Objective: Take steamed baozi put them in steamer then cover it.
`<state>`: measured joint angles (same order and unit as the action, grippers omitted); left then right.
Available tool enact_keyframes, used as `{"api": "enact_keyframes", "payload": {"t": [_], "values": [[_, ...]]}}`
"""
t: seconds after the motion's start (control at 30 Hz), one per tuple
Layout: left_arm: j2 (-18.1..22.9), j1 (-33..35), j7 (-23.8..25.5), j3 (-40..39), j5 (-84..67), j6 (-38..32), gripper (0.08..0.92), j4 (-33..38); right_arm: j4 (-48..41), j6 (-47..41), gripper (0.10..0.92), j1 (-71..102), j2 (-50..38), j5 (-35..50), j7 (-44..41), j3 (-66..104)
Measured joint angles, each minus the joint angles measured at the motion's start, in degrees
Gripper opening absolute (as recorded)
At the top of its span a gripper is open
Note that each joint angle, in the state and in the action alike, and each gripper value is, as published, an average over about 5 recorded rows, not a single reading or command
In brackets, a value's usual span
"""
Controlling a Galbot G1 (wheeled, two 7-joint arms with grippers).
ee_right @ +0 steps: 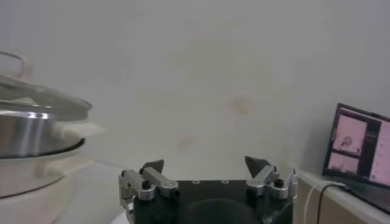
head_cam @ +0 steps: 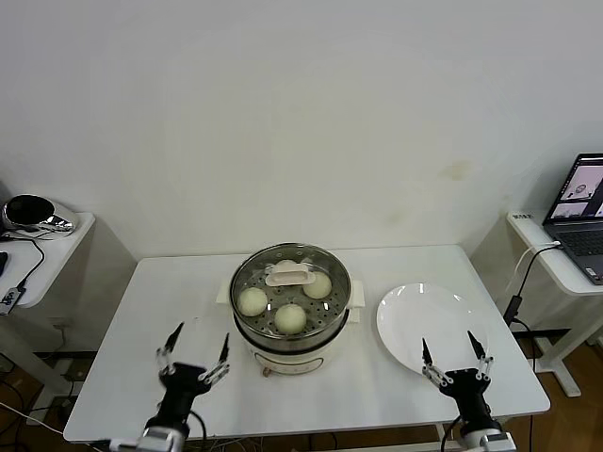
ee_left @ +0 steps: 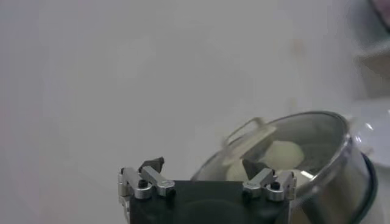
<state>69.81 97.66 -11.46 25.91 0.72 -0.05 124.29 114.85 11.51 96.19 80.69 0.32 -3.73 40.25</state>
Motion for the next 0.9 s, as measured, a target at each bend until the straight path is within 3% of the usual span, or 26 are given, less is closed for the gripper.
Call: {"api": "enact_keyframes", "payload": {"t": [0.43,0.9], "values": [[3.2,8.0,0.2,5.1,-10.9,-8.4,0.823,-4.4,1.6,-0.8,0.823,4.1,-2.1,3.8,-0.3,-1.9],[4.1,9.5,0.4,6.7,-15.9,-8.9,0.823,-4.8,3.2,-2.9,0.823,6.1,-2.7,6.5,1.1,-4.6]]}}
